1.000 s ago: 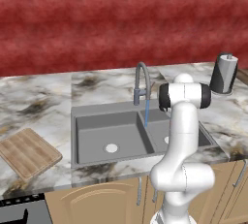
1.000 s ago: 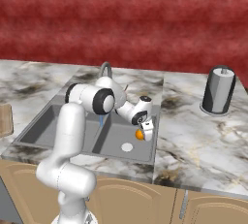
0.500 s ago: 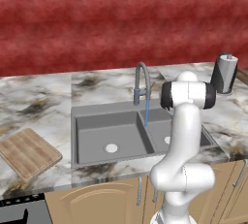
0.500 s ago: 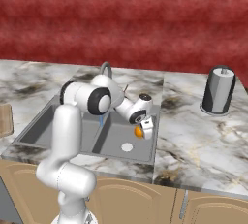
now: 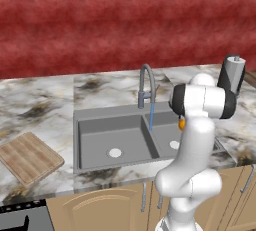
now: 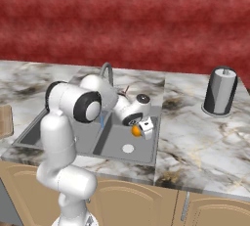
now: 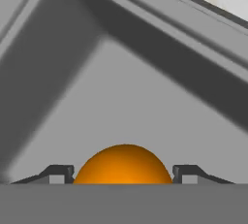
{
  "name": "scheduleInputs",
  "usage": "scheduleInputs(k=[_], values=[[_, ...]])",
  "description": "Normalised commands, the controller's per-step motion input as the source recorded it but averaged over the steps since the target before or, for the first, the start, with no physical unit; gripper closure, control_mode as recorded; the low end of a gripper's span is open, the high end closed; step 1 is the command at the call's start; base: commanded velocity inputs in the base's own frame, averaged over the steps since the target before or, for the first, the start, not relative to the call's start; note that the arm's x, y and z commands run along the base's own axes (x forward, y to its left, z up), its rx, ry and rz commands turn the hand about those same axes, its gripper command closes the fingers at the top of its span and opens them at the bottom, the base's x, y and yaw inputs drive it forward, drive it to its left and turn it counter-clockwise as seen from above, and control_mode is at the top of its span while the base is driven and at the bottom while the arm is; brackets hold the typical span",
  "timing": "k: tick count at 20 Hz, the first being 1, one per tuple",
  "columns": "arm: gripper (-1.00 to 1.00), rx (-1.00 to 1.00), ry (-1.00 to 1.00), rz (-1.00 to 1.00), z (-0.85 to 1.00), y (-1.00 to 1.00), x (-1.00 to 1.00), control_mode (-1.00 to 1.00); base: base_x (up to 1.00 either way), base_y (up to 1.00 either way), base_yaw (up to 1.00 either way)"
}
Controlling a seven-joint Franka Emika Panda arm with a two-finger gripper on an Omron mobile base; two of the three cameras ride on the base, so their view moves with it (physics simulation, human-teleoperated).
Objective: Pick the orange from the sink and place it on the cutting board to airdry. Then turn off the sink faucet.
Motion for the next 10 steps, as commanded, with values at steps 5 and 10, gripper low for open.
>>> scheduleInputs(k=[5,10], values=[[1.00,-0.07,-0.09,0.20,0.69,0.04,-0.39,-1.00,0.00,0.00,0.00],[1.00,-0.10,-0.02,0.19,0.86,0.14,-0.24,-1.00,0.00,0.00,0.00]])
